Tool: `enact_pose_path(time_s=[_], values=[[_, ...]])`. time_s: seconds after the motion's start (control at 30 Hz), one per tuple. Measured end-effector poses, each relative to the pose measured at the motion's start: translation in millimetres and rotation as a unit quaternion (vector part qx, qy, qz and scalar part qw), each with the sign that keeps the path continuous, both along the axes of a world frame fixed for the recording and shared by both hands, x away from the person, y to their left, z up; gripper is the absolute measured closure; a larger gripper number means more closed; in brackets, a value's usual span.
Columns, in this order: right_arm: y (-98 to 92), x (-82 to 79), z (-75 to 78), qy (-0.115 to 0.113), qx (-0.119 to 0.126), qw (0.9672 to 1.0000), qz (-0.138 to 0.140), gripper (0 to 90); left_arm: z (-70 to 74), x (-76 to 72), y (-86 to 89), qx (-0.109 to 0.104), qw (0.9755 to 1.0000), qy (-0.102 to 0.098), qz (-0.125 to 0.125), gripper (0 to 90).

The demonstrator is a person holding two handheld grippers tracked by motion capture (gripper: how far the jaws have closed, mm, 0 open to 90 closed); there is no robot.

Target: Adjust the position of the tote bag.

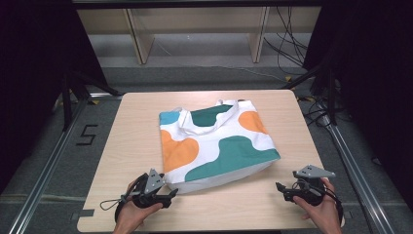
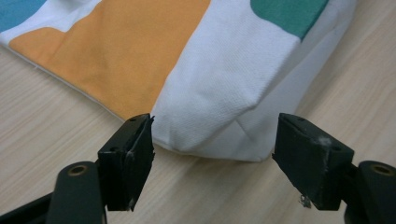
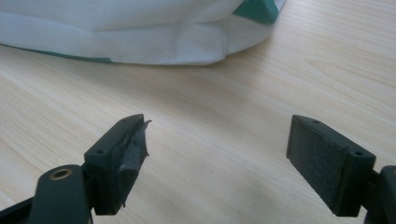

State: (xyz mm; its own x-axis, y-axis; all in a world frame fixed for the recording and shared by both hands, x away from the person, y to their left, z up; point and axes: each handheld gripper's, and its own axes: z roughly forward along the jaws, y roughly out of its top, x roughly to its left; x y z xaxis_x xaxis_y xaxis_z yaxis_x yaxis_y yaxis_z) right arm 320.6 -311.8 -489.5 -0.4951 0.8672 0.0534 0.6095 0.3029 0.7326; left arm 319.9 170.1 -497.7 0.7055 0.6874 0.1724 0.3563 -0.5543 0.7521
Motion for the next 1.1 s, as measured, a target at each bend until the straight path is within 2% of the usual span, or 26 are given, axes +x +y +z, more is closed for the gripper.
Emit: enact_pose_path(time_s=[0.1,0.13,0.17,0.2,0.27,0.3,0.33,0.37,0.4,0.43,0.47,0.5,0.53,0.57,0.6,0.67,0.7,0.73,0.77,0.8,0.83,0.87,0.9,0.93,1.0,1.1], values=[[-1.8,2.5,-1.1,-0.015,-0.016,0.9996,0.019,21.9,0.3,2.2,-1.6,-0.002,1.0000,-0.007,-0.002,33.1],[-0.8,1.4,0.3,-0.005,-0.011,0.9998,0.016,21.9,1.2,4.1,-3.0,0.003,0.9998,-0.016,-0.013,37.5],[-0.6,1.6,0.1,-0.005,-0.012,0.9997,0.020,21.7,1.2,4.1,-3.0,0.003,0.9998,-0.016,-0.013,42.7],[1.0,0.8,-1.5,-0.011,-0.012,0.9998,0.015,21.3,2.2,6.0,-4.8,0.002,0.9994,-0.020,-0.028,50.3],[0.5,2.1,-2.1,-0.018,-0.020,0.9994,0.023,20.8,1.5,7.3,-5.7,0.005,0.9991,-0.022,-0.036,54.0],[3.4,-0.4,-0.6,0.001,-0.006,1.0000,0.007,20.2,0.9,8.0,-5.7,0.008,0.9986,-0.021,-0.047,61.1],[1.0,2.8,-1.3,-0.006,-0.014,0.9995,0.026,19.9,-0.4,7.8,-7.4,0.007,0.9985,-0.024,-0.049,66.6],[1.5,2.8,-0.2,0.001,-0.008,0.9994,0.034,19.8,-0.2,6.8,-10.8,0.020,0.9982,-0.020,-0.053,73.5],[2.0,2.5,0.2,0.000,-0.006,0.9994,0.034,20.4,0.6,5.8,-12.1,0.022,0.9983,-0.020,-0.049,75.5],[6.0,-0.7,0.3,0.005,0.007,0.9998,0.019,22.3,1.1,4.8,-13.4,0.023,0.9986,-0.020,-0.044,78.4],[3.7,1.6,0.3,-0.004,0.000,0.9993,0.037,25.5,1.3,4.0,-14.4,0.025,0.9985,-0.020,-0.044,80.2],[4.4,0.9,1.2,-0.003,0.005,0.9991,0.041,28.8,1.5,3.0,-14.9,0.029,0.9985,-0.021,-0.042,81.2],[4.4,0.9,2.0,-0.011,-0.001,0.9989,0.046,35.5,0.7,2.1,-16.3,0.019,0.9989,-0.019,-0.038,82.1],[7.2,-1.7,2.9,-0.020,0.000,0.9991,0.036,45.9,1.5,1.9,-16.1,0.024,0.9987,-0.017,-0.041,82.7],[7.9,-2.1,4.3,-0.032,-0.008,0.9986,0.041,52.6,2.0,1.4,-16.4,0.025,0.9986,-0.013,-0.044,82.9],[10.0,-2.3,6.0,-0.032,-0.009,0.9979,0.055,63.1,0.5,-0.7,-19.6,0.010,0.9989,-0.012,-0.044,83.8],[10.0,-2.3,6.0,-0.032,-0.009,0.9979,0.055,63.1,0.5,-0.7,-19.6,0.010,0.9989,-0.012,-0.044,84.2],[14.0,-2.3,5.9,-0.036,-0.019,0.9971,0.064,70.2,1.3,-3.6,-22.9,0.013,0.9984,-0.007,-0.055,84.5],[16.0,-1.4,5.6,-0.035,-0.024,0.9965,0.072,74.6,0.5,-5.8,-26.1,0.004,0.9983,-0.006,-0.058,84.5],[19.1,-1.3,4.9,-0.028,-0.020,0.9966,0.075,76.2,2.0,-7.1,-27.6,0.020,0.9976,-0.005,-0.067,84.6],[21.5,-0.5,4.8,-0.031,-0.019,0.9958,0.084,78.0,2.1,-9.0,-30.4,0.017,0.9975,-0.006,-0.069,84.7],[24.8,-0.2,4.8,-0.033,-0.015,0.9956,0.086,79.3,1.8,-11.1,-33.1,0.015,0.9974,0.004,-0.070,84.8],[27.3,2.0,4.7,-0.045,-0.022,0.9944,0.093,80.2,0.6,-13.1,-36.8,0.001,0.9976,0.003,-0.070,84.9],[30.5,2.7,5.2,-0.042,-0.023,0.9943,0.095,82.0,1.3,-14.7,-39.2,0.008,0.9971,0.004,-0.075,84.9],[33.5,6.7,6.1,-0.061,-0.033,0.9927,0.099,87.6,1.0,-17.1,-44.8,0.012,0.9962,0.006,-0.086,84.8],[38.1,14.5,5.7,-0.059,-0.034,0.9927,0.099,90.0,0.0,-21.0,-54.5,0.006,0.9953,0.007,-0.097,84.6]])
